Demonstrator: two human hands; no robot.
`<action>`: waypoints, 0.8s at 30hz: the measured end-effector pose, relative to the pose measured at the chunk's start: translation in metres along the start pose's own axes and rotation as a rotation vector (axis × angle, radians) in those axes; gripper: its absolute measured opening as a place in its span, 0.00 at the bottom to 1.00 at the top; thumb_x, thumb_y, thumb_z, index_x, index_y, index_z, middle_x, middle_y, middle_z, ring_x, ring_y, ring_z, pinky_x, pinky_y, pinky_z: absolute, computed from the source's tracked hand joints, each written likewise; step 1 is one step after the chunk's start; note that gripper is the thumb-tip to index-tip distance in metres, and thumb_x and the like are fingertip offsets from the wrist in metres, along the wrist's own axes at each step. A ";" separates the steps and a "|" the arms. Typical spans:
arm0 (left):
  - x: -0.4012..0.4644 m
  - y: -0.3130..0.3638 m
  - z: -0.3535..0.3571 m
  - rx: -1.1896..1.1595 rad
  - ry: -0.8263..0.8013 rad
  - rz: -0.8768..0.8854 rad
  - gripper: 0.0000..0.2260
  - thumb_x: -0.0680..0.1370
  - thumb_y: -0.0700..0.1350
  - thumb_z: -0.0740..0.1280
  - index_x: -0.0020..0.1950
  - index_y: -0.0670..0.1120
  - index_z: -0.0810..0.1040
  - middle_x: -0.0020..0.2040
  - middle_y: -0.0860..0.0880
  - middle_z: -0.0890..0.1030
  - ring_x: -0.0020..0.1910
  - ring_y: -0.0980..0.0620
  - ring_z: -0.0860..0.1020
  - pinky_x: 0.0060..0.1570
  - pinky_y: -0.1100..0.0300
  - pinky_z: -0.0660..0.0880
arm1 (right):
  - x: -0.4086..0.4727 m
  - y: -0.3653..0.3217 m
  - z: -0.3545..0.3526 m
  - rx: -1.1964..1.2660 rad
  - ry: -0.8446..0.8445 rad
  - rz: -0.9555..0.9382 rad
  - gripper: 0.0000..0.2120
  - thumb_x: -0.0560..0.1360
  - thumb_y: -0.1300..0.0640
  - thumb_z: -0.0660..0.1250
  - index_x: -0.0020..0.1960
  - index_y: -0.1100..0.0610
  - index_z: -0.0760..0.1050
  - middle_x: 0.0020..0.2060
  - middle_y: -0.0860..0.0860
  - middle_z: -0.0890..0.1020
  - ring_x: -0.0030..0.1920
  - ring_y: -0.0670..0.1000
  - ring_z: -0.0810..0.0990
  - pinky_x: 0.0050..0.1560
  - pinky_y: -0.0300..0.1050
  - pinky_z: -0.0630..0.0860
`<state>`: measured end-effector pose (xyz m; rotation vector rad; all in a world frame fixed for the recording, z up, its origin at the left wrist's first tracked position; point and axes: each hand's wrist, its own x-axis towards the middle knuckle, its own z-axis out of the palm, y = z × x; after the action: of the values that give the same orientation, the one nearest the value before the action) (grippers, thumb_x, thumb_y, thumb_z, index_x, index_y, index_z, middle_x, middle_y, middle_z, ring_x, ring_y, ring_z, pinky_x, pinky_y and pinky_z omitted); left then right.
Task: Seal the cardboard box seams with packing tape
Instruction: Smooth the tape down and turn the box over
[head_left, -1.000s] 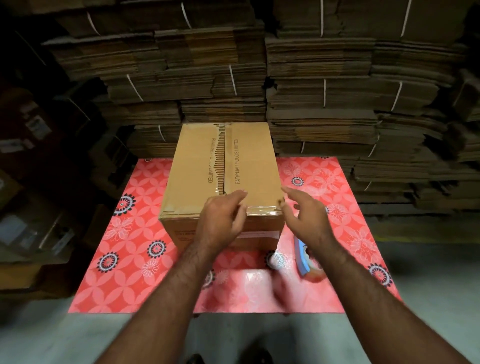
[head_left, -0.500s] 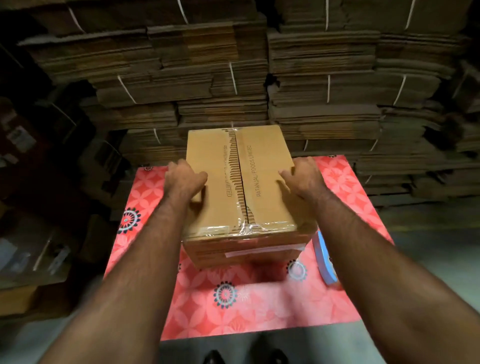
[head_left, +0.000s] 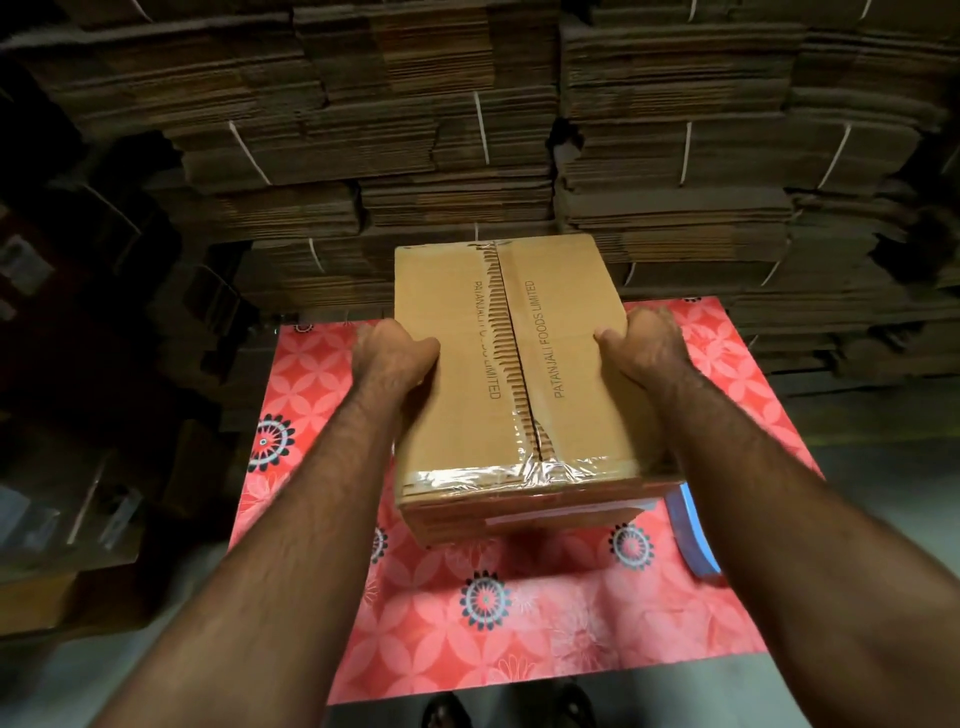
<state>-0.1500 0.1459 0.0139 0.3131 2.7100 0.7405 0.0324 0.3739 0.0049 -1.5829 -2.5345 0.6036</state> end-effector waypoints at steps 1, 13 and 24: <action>0.002 0.001 -0.002 0.013 -0.003 -0.005 0.25 0.72 0.56 0.71 0.63 0.41 0.79 0.64 0.39 0.75 0.61 0.39 0.76 0.59 0.51 0.78 | -0.002 -0.001 -0.002 0.001 -0.007 0.010 0.28 0.76 0.41 0.67 0.64 0.63 0.76 0.62 0.61 0.76 0.62 0.61 0.75 0.58 0.52 0.76; 0.017 0.036 -0.045 0.277 -0.023 0.155 0.33 0.73 0.66 0.67 0.69 0.44 0.74 0.73 0.41 0.65 0.70 0.40 0.64 0.69 0.40 0.61 | -0.104 -0.010 -0.036 0.040 -0.238 0.023 0.20 0.77 0.45 0.65 0.49 0.63 0.80 0.44 0.60 0.86 0.49 0.60 0.85 0.54 0.50 0.80; 0.009 0.059 0.025 0.422 -0.235 0.579 0.40 0.72 0.69 0.66 0.76 0.46 0.65 0.79 0.42 0.59 0.77 0.41 0.57 0.76 0.39 0.54 | -0.216 -0.006 0.007 0.313 -0.461 0.077 0.15 0.77 0.53 0.66 0.34 0.59 0.77 0.29 0.53 0.84 0.32 0.54 0.85 0.37 0.48 0.83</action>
<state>-0.1422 0.2097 0.0223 1.2332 2.5295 0.2213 0.1244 0.1801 0.0283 -1.5734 -2.4968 1.4422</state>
